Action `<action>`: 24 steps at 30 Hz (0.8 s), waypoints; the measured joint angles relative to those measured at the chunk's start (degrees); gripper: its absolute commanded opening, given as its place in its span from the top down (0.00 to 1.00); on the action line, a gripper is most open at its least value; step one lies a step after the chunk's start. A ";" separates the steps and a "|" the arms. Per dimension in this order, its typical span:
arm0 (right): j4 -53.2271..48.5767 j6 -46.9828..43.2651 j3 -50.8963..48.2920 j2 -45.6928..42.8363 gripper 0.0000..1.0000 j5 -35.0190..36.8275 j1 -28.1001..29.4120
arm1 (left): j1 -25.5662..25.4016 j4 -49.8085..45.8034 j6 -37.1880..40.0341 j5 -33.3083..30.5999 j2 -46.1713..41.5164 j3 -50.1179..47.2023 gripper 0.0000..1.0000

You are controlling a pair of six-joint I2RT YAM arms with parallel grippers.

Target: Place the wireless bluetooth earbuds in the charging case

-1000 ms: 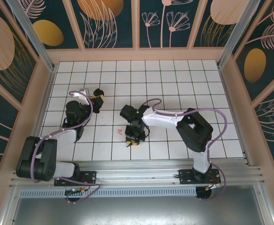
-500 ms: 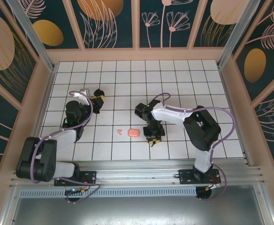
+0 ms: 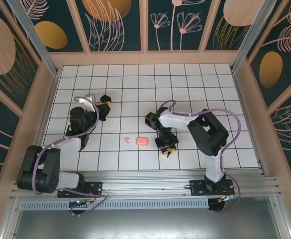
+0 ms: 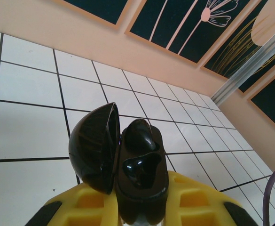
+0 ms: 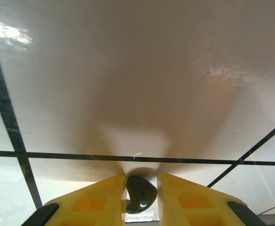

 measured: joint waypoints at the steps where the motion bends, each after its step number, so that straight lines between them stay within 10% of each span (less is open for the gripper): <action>1: 0.02 -0.20 0.00 0.02 0.67 0.04 0.00 | 0.00 0.00 0.00 0.00 0.00 0.00 0.92; 24: 8.20 23.96 -13.27 -19.41 0.64 -10.03 -5.70 | 0.00 0.17 -0.02 1.73 1.42 0.13 0.92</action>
